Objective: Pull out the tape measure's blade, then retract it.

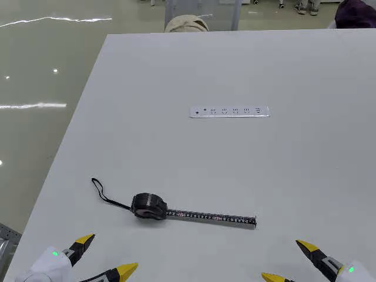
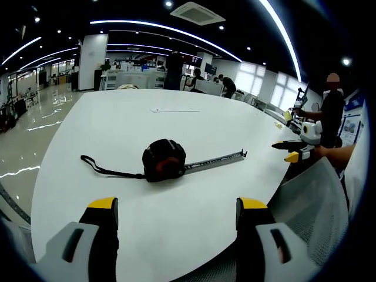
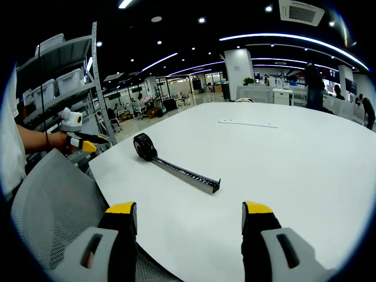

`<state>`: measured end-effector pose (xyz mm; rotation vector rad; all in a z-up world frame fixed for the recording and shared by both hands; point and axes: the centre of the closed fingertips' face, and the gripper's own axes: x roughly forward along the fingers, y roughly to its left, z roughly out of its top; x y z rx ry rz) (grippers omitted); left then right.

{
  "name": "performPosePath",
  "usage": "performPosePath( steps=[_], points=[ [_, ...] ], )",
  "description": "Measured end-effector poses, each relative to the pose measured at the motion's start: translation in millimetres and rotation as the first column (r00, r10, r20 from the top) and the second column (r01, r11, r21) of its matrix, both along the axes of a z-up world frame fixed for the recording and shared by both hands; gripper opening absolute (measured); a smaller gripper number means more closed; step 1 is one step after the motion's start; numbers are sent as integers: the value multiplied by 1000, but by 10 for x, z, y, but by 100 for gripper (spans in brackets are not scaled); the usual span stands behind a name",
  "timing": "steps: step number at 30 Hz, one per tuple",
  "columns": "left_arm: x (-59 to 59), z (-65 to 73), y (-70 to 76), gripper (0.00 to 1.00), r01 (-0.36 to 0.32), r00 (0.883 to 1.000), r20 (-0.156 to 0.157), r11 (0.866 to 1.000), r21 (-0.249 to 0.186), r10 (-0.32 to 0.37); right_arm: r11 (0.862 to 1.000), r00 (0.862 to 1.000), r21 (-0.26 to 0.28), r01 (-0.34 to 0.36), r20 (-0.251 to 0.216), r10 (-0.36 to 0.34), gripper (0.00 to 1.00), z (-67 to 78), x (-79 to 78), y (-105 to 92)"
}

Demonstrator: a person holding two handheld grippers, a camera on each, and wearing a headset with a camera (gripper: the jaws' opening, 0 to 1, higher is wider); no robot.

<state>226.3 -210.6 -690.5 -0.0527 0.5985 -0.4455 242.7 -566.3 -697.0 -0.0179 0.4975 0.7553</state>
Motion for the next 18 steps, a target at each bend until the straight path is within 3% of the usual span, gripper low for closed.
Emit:
performPosePath(
  steps=[18],
  points=[
    [140, 29, -75, 81, -10, 1000, -7, 1000, 21, 10, 1000, 1000, 4, -4, 30, 4, 72, 63, 61, 28]
  ],
)
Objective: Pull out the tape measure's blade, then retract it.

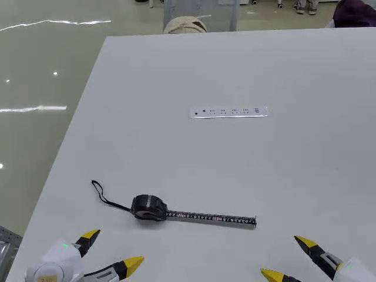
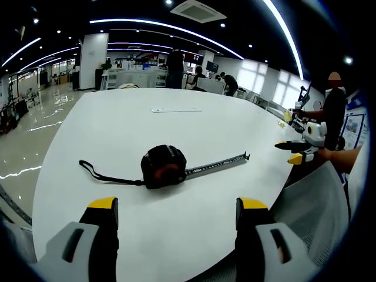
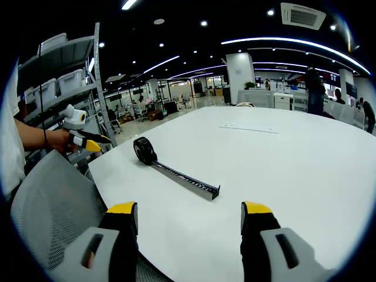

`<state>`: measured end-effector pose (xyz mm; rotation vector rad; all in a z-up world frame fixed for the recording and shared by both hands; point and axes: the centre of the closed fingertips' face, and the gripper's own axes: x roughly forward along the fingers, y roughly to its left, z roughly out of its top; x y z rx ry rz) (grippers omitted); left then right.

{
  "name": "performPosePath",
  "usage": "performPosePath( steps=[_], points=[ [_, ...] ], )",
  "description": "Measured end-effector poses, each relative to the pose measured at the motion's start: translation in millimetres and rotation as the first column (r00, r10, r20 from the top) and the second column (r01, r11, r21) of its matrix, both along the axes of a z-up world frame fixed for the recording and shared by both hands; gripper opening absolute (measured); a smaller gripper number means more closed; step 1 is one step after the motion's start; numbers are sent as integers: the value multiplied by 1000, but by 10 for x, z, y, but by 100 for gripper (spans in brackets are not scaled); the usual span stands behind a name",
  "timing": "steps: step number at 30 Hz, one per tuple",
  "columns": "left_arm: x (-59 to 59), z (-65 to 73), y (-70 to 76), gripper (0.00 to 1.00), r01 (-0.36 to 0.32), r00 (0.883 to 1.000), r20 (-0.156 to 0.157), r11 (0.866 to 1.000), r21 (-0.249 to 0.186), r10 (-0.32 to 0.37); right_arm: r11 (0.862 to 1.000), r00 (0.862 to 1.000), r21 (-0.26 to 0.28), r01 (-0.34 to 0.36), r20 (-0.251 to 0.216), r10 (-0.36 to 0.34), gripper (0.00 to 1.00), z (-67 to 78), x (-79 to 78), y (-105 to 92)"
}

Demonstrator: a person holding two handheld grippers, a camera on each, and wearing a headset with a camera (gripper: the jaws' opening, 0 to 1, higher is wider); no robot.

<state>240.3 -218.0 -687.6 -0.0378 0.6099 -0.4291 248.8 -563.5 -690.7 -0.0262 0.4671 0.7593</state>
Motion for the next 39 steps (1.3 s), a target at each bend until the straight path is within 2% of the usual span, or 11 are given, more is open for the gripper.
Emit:
performPosePath(
  steps=[5, 11, 20, 26, 29, 32, 35, 39],
  points=[
    [37, 5, -13, 81, -9, 1000, -6, 1000, 4, 9, 1000, 1000, 4, -2, 2, 2, 72, 11, 19, 15],
    [88, 16, -86, 83, -19, 1000, -20, 999, -26, 18, 1000, 1000, 14, -6, 2, 6, 72, 28, 41, 40],
    [164, 16, -185, 85, -24, 999, -28, 999, -23, 24, 1000, 1000, 14, -11, 3, 11, 72, 16, 58, 73],
    [223, 8, -212, 86, -65, 997, -39, 996, -54, 63, 1000, 1000, 12, -14, -2, 14, 72, 3, 47, 79],
    [242, -45, -224, 86, -79, 996, -52, 995, -53, 76, 1000, 1000, 13, -13, -3, 13, 72, 0, 52, 76],
    [251, -89, -237, 87, -97, 994, -65, 992, -82, 92, 1000, 1000, 15, -12, -3, 12, 72, -4, 54, 81],
    [257, -131, -244, 88, -102, 993, -68, 993, -62, 97, 1000, 1000, 22, -10, -6, 10, 72, -3, 59, 89],
    [277, -170, -281, 89, -106, 992, -76, 992, -61, 102, 1000, 1000, 25, -12, -10, 13, 72, -17, 64, 97]
  ],
)
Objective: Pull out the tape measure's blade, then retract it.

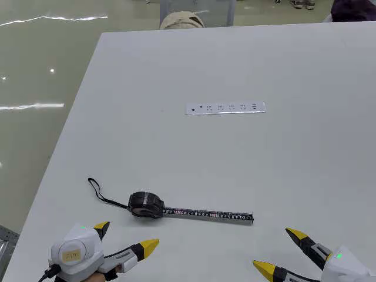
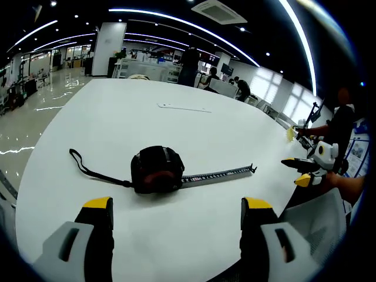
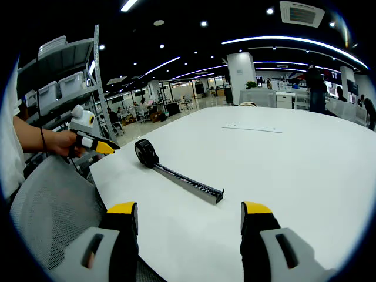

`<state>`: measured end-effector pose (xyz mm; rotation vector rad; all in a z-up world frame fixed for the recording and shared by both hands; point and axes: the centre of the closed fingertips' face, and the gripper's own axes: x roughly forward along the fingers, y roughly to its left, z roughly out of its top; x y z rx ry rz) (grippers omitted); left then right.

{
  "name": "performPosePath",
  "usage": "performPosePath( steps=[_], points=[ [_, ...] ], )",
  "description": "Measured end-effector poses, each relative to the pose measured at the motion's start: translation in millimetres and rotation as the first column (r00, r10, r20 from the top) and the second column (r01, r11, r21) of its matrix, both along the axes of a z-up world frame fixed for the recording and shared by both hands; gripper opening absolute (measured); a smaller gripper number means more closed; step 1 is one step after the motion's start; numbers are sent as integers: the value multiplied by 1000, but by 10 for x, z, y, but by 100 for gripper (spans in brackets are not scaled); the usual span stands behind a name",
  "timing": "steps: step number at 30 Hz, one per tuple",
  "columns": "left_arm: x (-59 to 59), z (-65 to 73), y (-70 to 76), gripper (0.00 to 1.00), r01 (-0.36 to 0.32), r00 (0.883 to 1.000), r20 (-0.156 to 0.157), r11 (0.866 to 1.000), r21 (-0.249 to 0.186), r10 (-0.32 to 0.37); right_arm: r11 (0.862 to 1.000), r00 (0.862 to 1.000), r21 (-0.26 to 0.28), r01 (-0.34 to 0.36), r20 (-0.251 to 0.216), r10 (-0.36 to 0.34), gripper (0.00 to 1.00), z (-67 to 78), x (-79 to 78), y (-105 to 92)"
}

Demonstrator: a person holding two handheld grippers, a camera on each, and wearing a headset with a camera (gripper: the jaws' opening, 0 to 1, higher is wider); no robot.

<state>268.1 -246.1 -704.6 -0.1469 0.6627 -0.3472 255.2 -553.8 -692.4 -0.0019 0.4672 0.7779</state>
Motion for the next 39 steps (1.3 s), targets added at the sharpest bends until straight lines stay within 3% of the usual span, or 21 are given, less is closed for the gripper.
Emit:
performPosePath(
  steps=[7, 9, 14, 27, 39],
  points=[
    [61, -19, -25, 90, -22, 1000, -3, 1000, 12, 22, 1000, 1000, 9, 4, -5, -4, 72, -14, 30, -6],
    [81, -55, -17, 91, -12, 1000, -1, 998, 56, 12, 1000, 1000, 10, 6, -6, -6, 71, -20, 42, -10],
    [112, -121, -5, 93, -21, 999, -22, 998, 56, 23, 1000, 1000, 9, 4, -3, -4, 71, -19, 72, -15],
    [270, -157, -58, 96, -32, 999, -35, 998, 48, 34, 1000, 1000, 19, 11, -10, -11, 71, -62, 127, -57],
    [401, -241, -88, 97, -45, 998, -49, 996, 77, 49, 1000, 1000, 21, 9, -16, -8, 71, -98, 157, -43]
  ],
)
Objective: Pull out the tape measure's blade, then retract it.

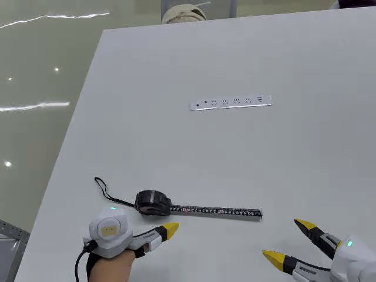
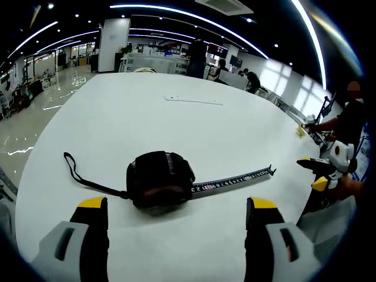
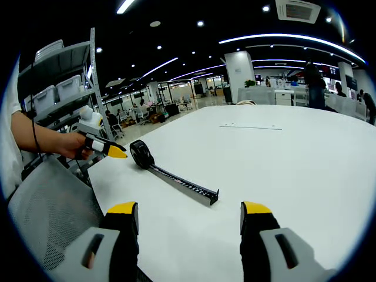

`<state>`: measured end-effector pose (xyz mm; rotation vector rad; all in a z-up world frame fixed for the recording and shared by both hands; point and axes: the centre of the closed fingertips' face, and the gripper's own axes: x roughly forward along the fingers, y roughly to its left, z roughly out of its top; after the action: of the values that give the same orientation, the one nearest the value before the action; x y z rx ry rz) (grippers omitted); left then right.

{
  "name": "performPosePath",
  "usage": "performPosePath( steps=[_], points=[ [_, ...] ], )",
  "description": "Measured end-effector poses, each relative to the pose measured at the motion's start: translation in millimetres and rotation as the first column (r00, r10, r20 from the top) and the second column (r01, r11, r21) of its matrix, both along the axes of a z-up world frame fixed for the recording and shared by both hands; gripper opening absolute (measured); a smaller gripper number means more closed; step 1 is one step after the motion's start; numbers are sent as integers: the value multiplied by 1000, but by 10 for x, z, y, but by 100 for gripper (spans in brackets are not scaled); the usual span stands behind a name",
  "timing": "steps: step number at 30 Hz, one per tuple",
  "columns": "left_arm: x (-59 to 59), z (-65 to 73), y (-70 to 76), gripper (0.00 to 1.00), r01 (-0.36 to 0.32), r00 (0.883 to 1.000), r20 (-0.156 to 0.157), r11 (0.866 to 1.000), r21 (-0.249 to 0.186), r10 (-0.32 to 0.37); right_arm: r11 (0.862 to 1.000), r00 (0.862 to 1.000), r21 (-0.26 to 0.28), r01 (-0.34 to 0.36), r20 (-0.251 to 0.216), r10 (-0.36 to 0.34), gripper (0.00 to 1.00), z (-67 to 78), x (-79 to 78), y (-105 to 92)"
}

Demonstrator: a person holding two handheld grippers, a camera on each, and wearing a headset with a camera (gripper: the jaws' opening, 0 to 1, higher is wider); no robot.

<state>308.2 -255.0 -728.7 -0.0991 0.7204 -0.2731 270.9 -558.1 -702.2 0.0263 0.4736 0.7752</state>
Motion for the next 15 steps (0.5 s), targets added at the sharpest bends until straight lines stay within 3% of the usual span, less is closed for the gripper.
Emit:
performPosePath(
  steps=[15],
  points=[
    [54, -95, -26, 96, -36, 999, -21, 999, -7, 36, 1000, 1000, -6, -21, -6, 21, 71, -28, 56, 48]
  ],
)
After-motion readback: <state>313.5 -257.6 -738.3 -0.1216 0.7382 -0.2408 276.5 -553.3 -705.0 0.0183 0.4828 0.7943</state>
